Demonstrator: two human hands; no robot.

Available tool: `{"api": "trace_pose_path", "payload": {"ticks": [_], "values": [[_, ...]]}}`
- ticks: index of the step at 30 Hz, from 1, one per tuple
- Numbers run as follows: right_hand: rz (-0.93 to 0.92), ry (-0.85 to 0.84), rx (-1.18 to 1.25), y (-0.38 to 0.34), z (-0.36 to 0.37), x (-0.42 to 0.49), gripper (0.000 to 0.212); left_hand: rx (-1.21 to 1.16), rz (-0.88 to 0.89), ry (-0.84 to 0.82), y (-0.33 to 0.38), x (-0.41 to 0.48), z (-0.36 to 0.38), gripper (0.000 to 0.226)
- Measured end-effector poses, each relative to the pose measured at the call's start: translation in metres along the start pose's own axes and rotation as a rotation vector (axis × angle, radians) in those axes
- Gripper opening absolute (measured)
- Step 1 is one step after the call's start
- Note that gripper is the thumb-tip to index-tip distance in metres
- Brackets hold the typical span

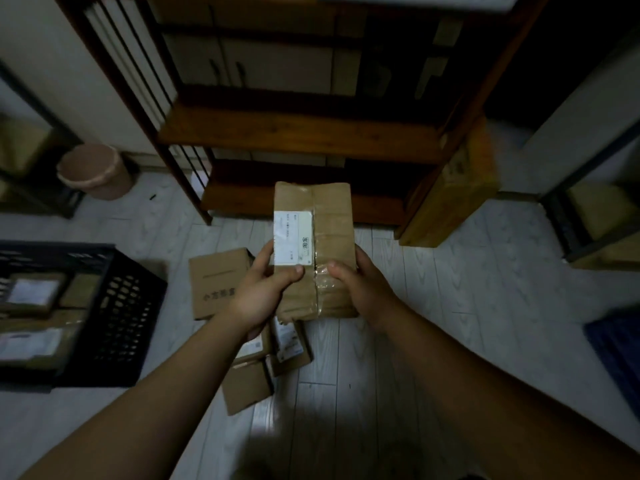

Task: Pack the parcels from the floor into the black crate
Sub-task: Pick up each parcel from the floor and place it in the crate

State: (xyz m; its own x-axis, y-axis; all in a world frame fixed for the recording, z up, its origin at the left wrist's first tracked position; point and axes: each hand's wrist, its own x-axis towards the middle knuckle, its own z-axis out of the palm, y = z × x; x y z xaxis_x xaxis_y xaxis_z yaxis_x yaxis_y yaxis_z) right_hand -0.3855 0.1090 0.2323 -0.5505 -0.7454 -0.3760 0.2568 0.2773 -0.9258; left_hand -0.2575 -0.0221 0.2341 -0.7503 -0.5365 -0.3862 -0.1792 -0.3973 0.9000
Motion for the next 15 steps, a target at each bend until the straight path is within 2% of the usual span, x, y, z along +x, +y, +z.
{"api": "trace_pose_path", "payload": {"ticks": [2, 7, 12, 15], "values": [[-0.010, -0.012, -0.014, -0.062, 0.014, -0.035, 0.028, -0.008, -0.013, 0.004, 0.058, -0.039, 0.002, 0.069], [-0.100, -0.003, -0.046, -0.192, 0.061, -0.123, 0.037, 0.001, 0.014, 0.011, 0.180, -0.135, 0.006, 0.054], [-0.191, -0.024, -0.032, -0.259, 0.101, -0.187, 0.059, 0.103, 0.133, 0.045, 0.259, -0.212, 0.010, 0.040], [-0.262, -0.086, -0.104, -0.280, 0.128, -0.211, 0.067, 0.152, 0.172, 0.102, 0.290, -0.256, -0.010, 0.054]]}}
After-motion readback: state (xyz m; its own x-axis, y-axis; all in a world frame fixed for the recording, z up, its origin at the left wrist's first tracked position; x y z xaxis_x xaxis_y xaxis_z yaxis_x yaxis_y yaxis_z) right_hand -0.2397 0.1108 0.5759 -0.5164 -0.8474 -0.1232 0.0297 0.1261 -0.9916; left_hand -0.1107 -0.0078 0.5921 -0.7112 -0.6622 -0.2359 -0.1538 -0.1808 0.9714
